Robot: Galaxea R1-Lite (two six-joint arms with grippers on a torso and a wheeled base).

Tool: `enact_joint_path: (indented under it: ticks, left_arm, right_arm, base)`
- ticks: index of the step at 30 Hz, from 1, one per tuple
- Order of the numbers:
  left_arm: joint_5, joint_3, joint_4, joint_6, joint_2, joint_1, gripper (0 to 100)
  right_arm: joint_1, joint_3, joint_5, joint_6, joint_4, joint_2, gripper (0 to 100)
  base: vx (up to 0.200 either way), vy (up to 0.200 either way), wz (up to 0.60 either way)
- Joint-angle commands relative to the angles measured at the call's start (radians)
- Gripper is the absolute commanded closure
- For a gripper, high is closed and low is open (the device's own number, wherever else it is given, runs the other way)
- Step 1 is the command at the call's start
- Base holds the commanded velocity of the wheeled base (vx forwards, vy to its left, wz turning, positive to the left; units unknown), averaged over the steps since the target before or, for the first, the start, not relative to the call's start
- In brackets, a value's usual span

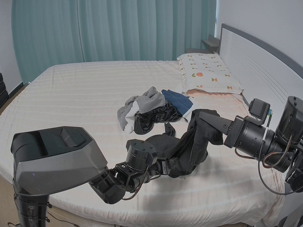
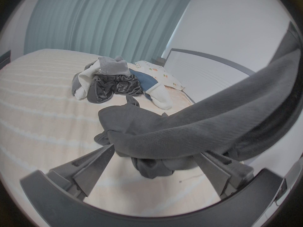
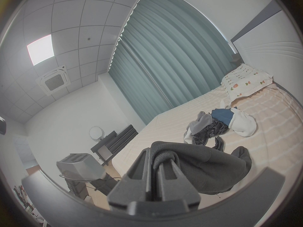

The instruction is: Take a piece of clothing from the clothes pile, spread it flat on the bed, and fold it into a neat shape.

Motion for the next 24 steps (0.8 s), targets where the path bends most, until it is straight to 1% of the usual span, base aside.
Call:
enact_joint_path:
  ticks: [1, 3, 7, 8, 12, 16, 24]
  left_arm:
    - [0.025, -0.072, -0.010, -0.032, 0.055, 0.008, 0]
    - [0.037, -0.082, -0.013, -0.055, 0.055, 0.018, 0]
    - [0.048, -0.102, -0.013, -0.063, 0.064, 0.044, 0]
    - [0.059, -0.115, -0.013, -0.074, 0.070, 0.061, 0]
    - [0.049, -0.122, 0.001, -0.084, 0.093, 0.093, 0]
    - [0.051, -0.184, 0.013, -0.084, 0.162, 0.128, 0]
    - [0.051, -0.267, 0.043, -0.080, 0.239, 0.131, 0]
  right_arm:
    - [0.002, -0.001, 0.000, -0.001, 0.000, -0.054, 100]
    - [0.002, -0.001, 0.001, -0.001, 0.000, -0.072, 100]
    - [0.004, -0.001, 0.001, -0.001, 0.000, -0.103, 100]
    - [0.002, -0.001, 0.001, -0.001, 0.000, -0.114, 100]
    - [0.001, -0.005, 0.003, 0.007, -0.002, -0.123, 100]
    - [-0.004, -0.013, 0.003, 0.010, -0.002, -0.124, 100]
    - [-0.007, -0.005, 0.004, 0.011, -0.002, -0.115, 100]
  base:
    - [0.000, 0.000, 0.00]
    - [0.000, 0.000, 0.00]
    - [0.000, 0.000, 0.00]
    - [0.000, 0.000, 0.00]
    - [0.000, 0.000, 0.00]
    - [0.000, 0.000, 0.00]
    - [0.000, 0.000, 0.00]
